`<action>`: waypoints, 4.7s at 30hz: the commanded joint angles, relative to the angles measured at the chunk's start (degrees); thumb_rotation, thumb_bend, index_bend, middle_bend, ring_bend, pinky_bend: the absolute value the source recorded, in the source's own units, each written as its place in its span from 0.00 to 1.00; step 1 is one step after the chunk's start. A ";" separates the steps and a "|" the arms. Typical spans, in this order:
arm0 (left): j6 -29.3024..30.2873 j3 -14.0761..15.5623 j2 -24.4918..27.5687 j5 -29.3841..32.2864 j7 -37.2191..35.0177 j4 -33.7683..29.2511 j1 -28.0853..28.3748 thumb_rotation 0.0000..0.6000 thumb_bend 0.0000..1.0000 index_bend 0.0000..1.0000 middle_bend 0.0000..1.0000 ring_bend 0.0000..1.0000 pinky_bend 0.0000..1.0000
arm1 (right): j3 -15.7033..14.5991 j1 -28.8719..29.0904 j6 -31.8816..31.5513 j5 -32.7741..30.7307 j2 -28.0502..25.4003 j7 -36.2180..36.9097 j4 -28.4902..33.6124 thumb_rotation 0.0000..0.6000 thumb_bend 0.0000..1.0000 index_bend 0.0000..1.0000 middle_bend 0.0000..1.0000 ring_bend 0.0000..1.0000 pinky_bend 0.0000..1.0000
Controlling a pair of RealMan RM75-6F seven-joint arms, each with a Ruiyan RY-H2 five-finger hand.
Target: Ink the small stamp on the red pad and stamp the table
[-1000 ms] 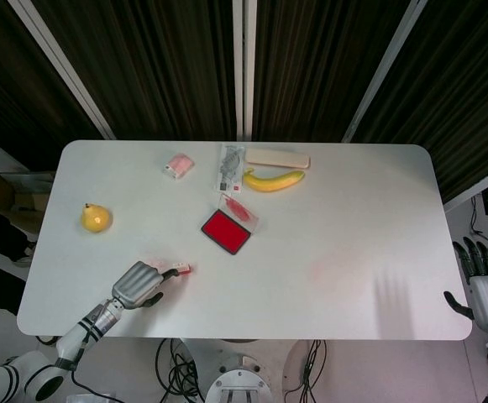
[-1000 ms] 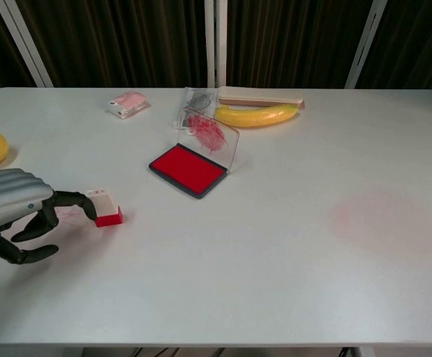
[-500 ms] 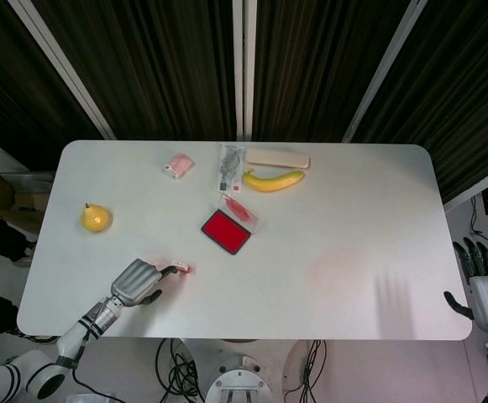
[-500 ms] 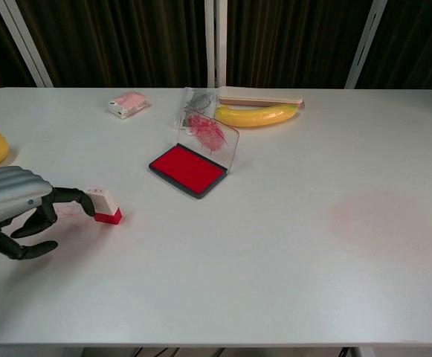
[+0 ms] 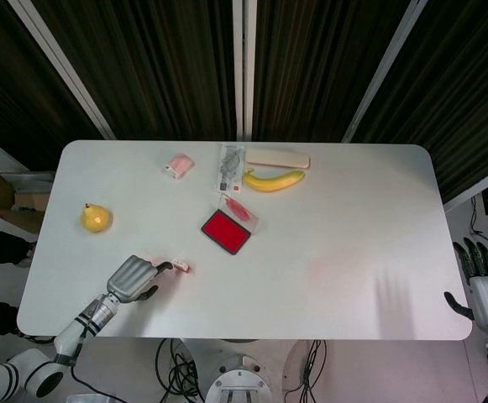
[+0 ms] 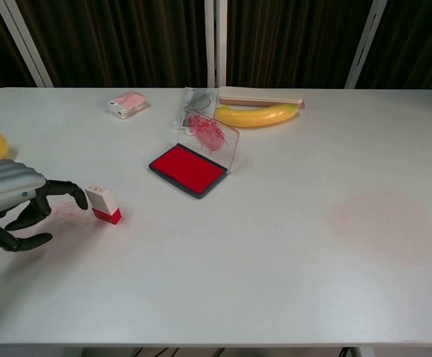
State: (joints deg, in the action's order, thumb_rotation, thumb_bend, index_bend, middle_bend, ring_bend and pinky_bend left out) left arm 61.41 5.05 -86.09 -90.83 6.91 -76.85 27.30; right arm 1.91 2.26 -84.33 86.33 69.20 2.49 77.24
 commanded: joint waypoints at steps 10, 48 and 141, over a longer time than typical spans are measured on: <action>13.89 -2.51 -1.05 -6.14 -6.80 6.10 -1.84 1.00 0.25 0.19 0.24 0.59 0.87 | -0.01 0.06 -0.21 0.37 0.03 0.22 0.02 1.00 0.14 0.00 0.00 0.00 0.00; 2.70 -2.00 -7.63 -6.64 -7.09 12.70 7.86 1.00 0.29 0.42 0.45 0.86 1.00 | 0.22 0.20 1.27 -1.02 -0.39 0.69 -0.61 1.00 0.14 0.00 0.00 0.00 0.00; -14.80 -16.32 -10.12 13.20 -14.62 13.83 23.91 1.00 0.47 0.66 0.70 0.94 1.00 | 0.70 1.05 2.88 -2.09 -0.45 -1.64 0.77 1.00 0.15 0.00 0.00 0.00 0.00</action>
State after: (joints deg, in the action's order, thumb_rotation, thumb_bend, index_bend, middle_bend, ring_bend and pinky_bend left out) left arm 44.23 -11.26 -101.74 -77.92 -9.46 -56.34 53.40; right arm 2.63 3.29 -81.48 84.23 68.74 0.87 78.00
